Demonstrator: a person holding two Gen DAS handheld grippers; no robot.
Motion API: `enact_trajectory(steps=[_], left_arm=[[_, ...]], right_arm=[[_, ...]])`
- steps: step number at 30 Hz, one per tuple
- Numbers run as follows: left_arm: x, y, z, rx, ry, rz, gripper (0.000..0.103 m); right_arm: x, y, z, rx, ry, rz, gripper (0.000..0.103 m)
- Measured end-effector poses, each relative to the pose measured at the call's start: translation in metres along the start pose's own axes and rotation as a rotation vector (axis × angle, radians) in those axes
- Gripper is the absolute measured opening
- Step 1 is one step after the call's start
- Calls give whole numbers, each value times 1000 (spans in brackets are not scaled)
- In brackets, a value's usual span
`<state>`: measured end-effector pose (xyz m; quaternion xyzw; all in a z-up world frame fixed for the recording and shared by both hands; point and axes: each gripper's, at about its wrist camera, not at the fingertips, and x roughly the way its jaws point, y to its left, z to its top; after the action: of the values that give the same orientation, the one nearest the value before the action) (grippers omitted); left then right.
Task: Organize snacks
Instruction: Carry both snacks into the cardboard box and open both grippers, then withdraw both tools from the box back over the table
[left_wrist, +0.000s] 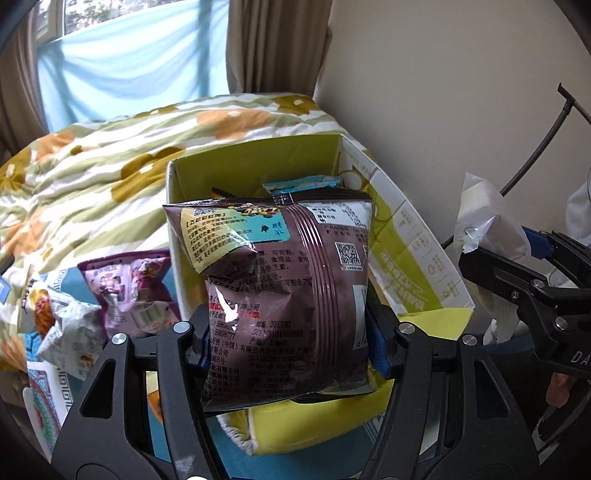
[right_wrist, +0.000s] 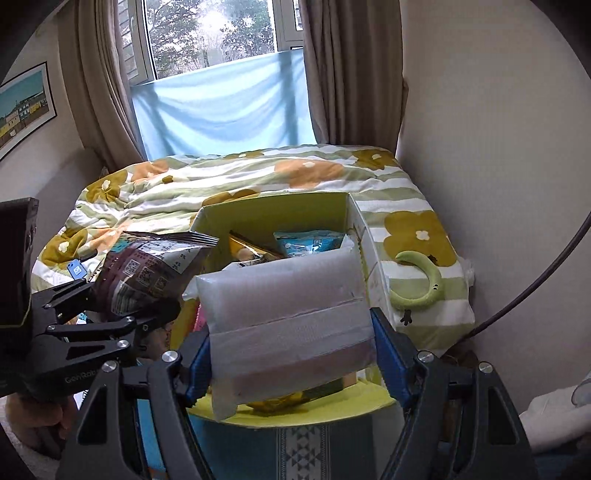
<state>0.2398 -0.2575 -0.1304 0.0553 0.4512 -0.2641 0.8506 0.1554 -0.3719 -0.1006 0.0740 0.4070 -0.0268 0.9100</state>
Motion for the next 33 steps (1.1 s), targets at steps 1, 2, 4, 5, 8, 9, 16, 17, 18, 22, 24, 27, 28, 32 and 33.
enact_trajectory(steps=[1,2,4,5,8,9,16,17,18,22,24,27,28,32,33], left_arm=[[4,-4,-1,-7,10,14,83],[6,-7,-2,-16,12,32,91],[3,-6,-6,-32,3,51,99],[2,-5,-8,-39,5,56,99],[-8,5,-14,-56,7,97,99],[-12,9,-16,-61,6,110,99],[-29,33,-26,-121,30,172,99],[-29,35,-27,-128,36,180,99],[-29,38,-28,-136,41,183,99],[-28,43,-34,-151,61,192,99],[-29,43,-38,-147,72,203,99],[-28,43,-45,-149,84,208,99],[-28,43,-47,-153,87,204,99],[-27,40,-56,-159,96,188,99],[-28,39,-58,-157,97,188,99]], right_arm=[[2,-5,1,-3,4,9,71],[4,-11,2,-9,8,19,71],[9,-19,2,-25,17,33,71],[12,-23,4,-32,23,42,71],[20,-28,6,-36,41,76,71],[22,-29,7,-35,48,90,71],[50,-32,11,-28,115,176,71],[54,-31,11,-26,127,182,71],[57,-30,10,-24,137,186,71],[66,-28,6,-8,168,203,72],[70,-27,3,5,183,203,73],[73,-30,-4,26,181,200,75],[71,-32,-6,36,160,209,84],[64,-35,-12,49,126,203,94],[64,-35,-14,46,126,200,94]])
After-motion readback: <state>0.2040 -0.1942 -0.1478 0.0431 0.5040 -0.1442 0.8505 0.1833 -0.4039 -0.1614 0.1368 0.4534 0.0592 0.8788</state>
